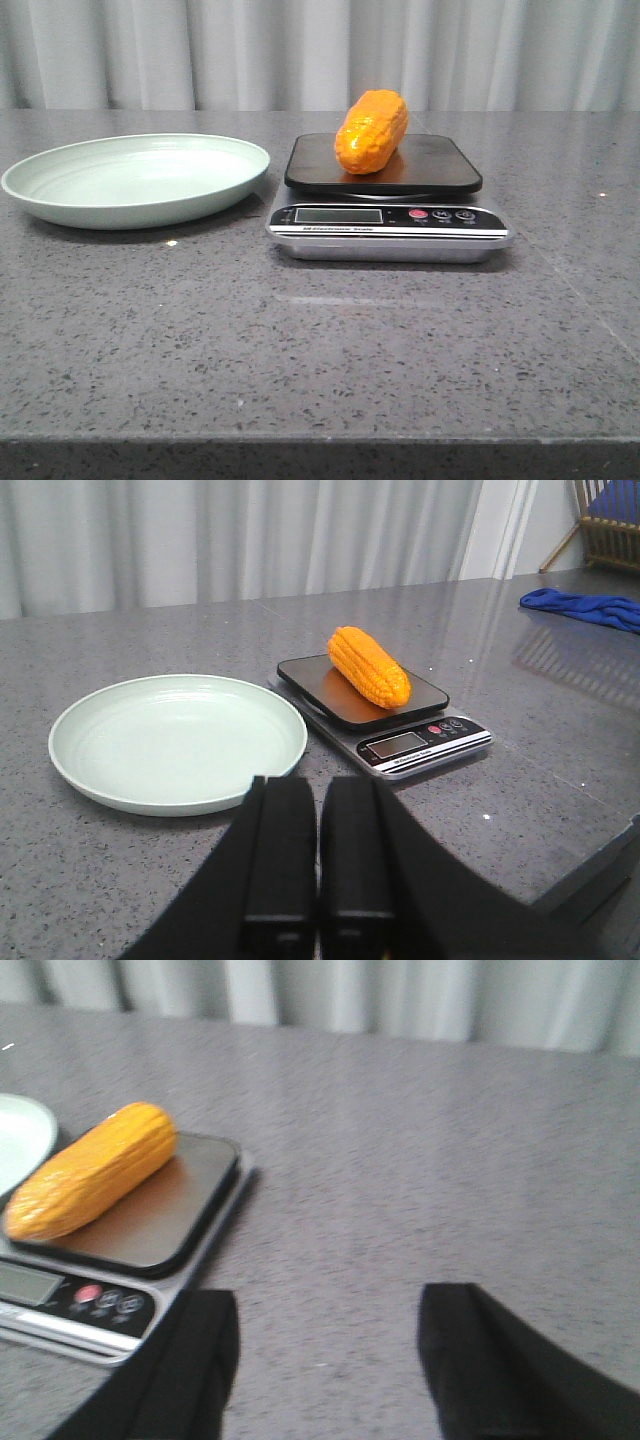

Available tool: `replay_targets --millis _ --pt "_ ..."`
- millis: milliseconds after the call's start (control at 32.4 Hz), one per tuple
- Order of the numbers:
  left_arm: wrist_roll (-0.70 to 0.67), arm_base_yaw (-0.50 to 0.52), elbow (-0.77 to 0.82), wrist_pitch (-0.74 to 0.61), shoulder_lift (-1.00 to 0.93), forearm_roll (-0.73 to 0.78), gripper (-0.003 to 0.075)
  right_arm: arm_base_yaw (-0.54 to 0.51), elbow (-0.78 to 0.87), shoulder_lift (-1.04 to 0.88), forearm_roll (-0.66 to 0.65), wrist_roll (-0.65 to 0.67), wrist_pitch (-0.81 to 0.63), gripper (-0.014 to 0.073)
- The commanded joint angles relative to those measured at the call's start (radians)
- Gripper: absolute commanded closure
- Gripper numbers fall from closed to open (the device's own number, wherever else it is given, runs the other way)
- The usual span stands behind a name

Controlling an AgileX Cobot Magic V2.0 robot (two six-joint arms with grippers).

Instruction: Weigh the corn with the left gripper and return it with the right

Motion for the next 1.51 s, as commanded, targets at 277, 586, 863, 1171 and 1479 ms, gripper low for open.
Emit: replay_targets --millis 277,586,863,1171,1479 --pt "0.000 -0.003 -0.025 -0.084 -0.004 -0.004 0.0594 0.221 -0.388 0.402 0.097 0.000 0.037 0.0034" --pt "0.000 -0.003 -0.025 -0.084 -0.004 -0.004 0.0594 0.385 -0.748 0.778 -0.004 0.233 0.236 0.0034" --pt "0.000 -0.003 -0.025 -0.084 -0.004 -0.004 0.0594 0.490 -1.117 1.095 -0.368 0.679 0.564 0.0034" --pt "0.000 -0.003 -0.025 -0.084 -0.004 -0.004 0.0594 0.473 -1.230 1.277 -0.367 0.846 0.814 0.0034" --pt "0.000 -0.003 -0.025 -0.084 -0.004 -0.004 0.0594 0.456 -1.230 1.364 -0.343 0.846 0.785 0.0034"
